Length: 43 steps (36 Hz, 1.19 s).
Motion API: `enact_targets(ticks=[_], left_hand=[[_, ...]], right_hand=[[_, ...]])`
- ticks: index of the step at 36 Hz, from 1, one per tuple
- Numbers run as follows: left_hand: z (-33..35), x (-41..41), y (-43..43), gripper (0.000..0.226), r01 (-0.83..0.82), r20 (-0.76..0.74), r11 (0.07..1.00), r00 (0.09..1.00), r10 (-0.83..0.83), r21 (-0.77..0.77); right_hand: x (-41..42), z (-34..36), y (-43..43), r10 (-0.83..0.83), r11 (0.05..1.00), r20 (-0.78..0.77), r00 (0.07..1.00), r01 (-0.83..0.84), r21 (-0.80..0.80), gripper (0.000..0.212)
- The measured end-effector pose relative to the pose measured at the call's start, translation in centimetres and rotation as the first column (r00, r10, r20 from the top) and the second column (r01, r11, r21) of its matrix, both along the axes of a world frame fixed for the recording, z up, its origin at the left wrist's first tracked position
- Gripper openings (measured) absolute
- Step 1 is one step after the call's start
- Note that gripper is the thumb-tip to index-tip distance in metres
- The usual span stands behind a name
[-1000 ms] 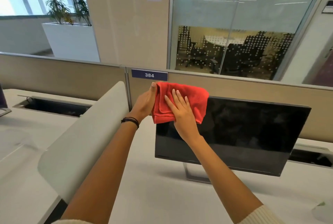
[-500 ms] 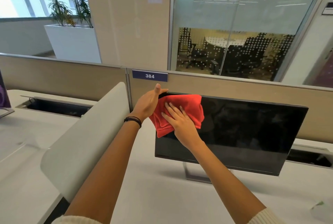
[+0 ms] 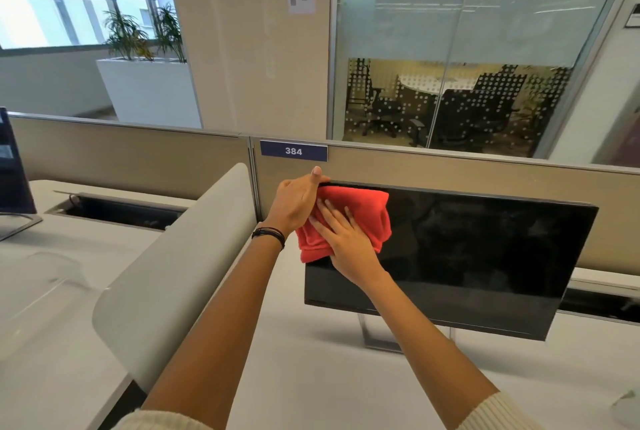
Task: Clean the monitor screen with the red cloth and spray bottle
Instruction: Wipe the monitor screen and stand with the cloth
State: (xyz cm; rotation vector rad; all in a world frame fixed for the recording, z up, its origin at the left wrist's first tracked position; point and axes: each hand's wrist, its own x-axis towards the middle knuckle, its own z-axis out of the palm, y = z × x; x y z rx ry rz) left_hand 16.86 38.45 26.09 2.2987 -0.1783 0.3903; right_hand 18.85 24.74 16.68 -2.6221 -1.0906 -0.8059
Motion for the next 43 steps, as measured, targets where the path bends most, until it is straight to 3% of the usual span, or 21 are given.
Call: enact_targets(ticks=[9, 14, 18, 26, 30, 34, 43], left_hand=[[-0.1, 0.0, -0.4, 0.054, -0.029, 0.059, 0.997, 0.998, 0.024, 0.075], [0.1, -0.1, -0.5, 0.054, -0.017, 0.058, 0.998, 0.998, 0.014, 0.058], [0.2, -0.2, -0.5, 0.055, -0.009, 0.030, 0.999, 1.000, 0.008, 0.034], [0.0, -0.2, -0.6, 0.053, -0.015, 0.037, 1.000, 0.999, 0.015, 0.007], [-0.1, -0.1, -0.5, 0.066, -0.003, 0.064, 1.000, 0.998, 0.002, 0.005], [-0.3, 0.0, -0.6, 0.052, -0.014, 0.071, 0.999, 0.997, 0.011, 0.037], [-0.7, 0.2, -1.1, 0.051, -0.096, 0.143, 0.990, 0.986, 0.081, 0.100]], right_hand=[[-0.2, -0.8, -1.4, -0.018, 1.000, 0.076, 0.997, 0.018, -0.007, 0.063], [-0.3, 0.6, -3.0, -0.093, 0.987, 0.071, 0.993, 0.082, 0.137, 0.070], [-0.4, 1.6, -4.9, -0.243, 0.920, 0.004, 0.970, 0.229, 0.319, 0.067], [-0.5, 0.4, -5.0, -0.242, 0.890, -0.071, 0.968, 0.251, 0.382, 0.062], [-0.5, -0.1, -4.3, -0.191, 0.920, -0.102, 0.976, 0.214, 0.329, 0.061], [-0.6, -1.0, -4.4, -0.146, 0.960, -0.105, 0.984, 0.166, 0.226, 0.062], [-0.5, -0.6, -7.7, -0.149, 0.988, -0.017, 0.989, 0.150, 0.028, 0.059]])
